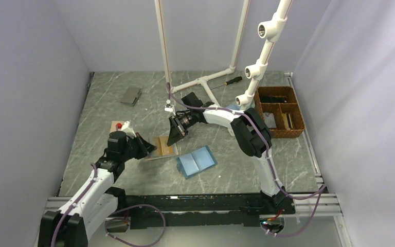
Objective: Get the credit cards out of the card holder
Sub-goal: Remove the credit card from the card holder.
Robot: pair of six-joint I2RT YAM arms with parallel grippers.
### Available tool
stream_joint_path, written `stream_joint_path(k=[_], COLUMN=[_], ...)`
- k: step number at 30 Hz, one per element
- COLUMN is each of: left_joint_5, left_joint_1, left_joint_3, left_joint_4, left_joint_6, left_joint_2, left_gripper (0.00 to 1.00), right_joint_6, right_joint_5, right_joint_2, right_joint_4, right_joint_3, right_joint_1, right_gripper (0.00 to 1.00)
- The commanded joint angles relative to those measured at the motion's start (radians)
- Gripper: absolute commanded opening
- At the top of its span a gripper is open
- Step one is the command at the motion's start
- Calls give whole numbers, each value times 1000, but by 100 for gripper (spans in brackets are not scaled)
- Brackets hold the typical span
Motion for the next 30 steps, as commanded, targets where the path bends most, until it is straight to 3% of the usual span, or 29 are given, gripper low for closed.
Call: stream_joint_path(k=[1,12,22,30], left_joint_5=[131,200,287,307], left_joint_1=[5,7,8,10], left_joint_3=[-10,-23,-81,-97], left_joint_4=[145,217,420,489], left_joint_6=[-4,-58,-148,-175], left_joint_2=[-51,-115,-94,-81], left_gripper=[0,0,0,0], right_joint_6=[83,109,206,284], right_joint_5=[-118,-110,-170,-205], right_joint_2=[-53,-86,-92,-92], right_joint_4=[127,141,257,344], right_joint_3=[-20,-37,-77,-103], right_joint_1=[1,-37,-41,-38], right_gripper=[22,31,36,34])
